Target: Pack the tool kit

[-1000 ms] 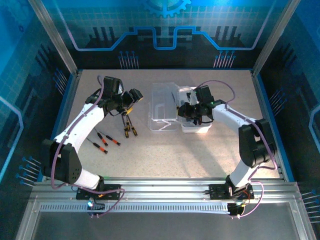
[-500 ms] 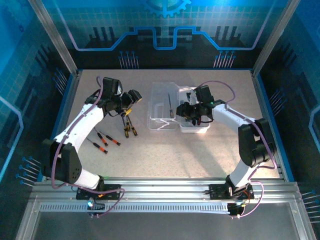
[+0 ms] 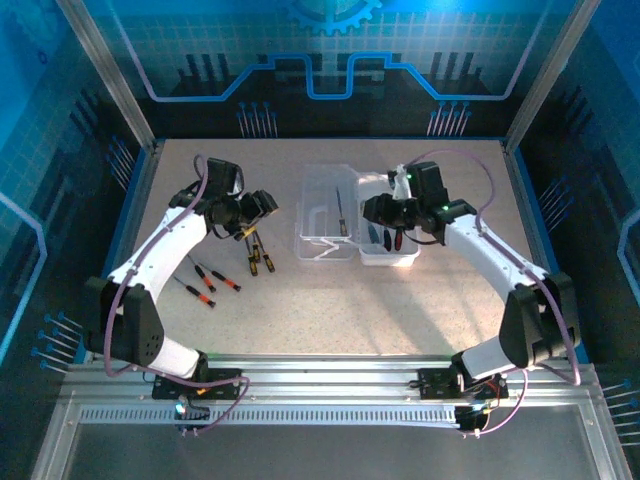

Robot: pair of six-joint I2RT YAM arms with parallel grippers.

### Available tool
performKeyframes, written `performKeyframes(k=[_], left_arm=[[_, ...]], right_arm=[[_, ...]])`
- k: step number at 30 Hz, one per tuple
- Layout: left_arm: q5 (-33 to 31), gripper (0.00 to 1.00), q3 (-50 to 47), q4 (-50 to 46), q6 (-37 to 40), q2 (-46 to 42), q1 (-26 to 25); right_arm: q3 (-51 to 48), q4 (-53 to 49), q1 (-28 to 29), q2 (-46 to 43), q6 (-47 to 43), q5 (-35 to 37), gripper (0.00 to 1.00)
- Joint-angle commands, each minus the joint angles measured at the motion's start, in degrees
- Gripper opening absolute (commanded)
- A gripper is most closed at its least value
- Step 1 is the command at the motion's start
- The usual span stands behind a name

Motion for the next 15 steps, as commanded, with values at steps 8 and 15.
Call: performKeyframes(k=[8,15], left_arm=[[-8.1,0.57,-5.3,-11.1,8.2,5.0,1.3],[-6.1,0.56,-9.8,-8.3,8.9,7.0,1.3]], right_arm=[[-6.4,0.8,-0.6,-7.9,0.6,0.1,0.31],[-8.4,2.8,-0.7,-7.2,1.2,-2.0,0.31]])
